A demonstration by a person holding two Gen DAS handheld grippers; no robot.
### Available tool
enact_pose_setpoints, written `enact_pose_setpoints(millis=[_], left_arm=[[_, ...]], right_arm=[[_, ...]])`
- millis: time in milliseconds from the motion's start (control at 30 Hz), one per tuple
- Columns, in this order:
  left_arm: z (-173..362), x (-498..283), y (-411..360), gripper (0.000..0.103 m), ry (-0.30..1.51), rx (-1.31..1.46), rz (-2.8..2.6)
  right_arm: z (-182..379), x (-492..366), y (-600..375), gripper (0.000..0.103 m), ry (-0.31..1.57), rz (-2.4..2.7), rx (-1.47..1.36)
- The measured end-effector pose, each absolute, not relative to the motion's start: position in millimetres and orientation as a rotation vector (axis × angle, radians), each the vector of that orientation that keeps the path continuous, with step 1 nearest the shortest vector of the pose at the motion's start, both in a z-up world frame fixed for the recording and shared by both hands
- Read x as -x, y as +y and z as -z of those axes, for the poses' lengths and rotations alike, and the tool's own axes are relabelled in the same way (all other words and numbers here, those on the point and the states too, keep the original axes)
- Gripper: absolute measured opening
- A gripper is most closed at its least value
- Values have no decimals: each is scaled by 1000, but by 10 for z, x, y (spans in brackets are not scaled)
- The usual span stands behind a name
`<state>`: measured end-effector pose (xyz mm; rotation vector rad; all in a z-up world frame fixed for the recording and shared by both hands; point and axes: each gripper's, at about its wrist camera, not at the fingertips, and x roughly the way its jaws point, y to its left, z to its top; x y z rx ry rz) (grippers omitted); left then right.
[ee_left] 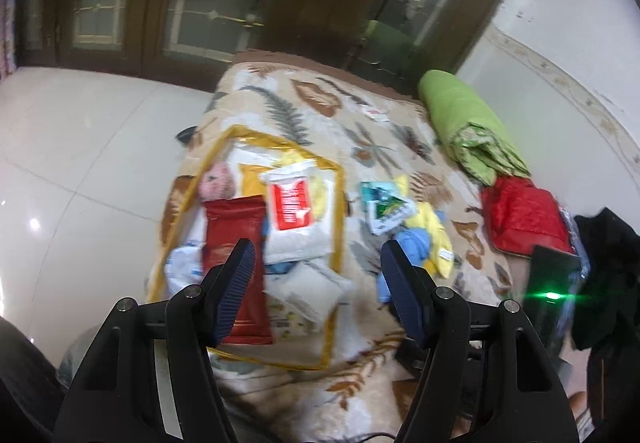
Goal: Organize soft objects
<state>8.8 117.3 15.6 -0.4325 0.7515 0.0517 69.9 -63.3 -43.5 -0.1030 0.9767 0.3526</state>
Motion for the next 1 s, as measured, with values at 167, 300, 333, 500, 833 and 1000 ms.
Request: enact_pose_setpoints(millis=[167,300,333,500,833,1000], left_arm=[[-110,-151,1038,66,778,387,-42],[33,-206,1074,66,817,430,-38],[67,-227,1059,66,831,433,-31],[178,-323,921,66,862,446,-3],[461,-767,417,66,961,431,92],[641,-973,248,66,1006,407,127]], right_arm=[[433,-710,-714,59,987,-368,80],[430,-723,-951,59,977,-431,14],[458,-743,-1089,59,983,-452,-21],[550,-763,-1561,59,982,-478,-113],[641,-1064,-2176,59,981,-512,-294],[673,-1395,-2191,59,992,-523,-288]])
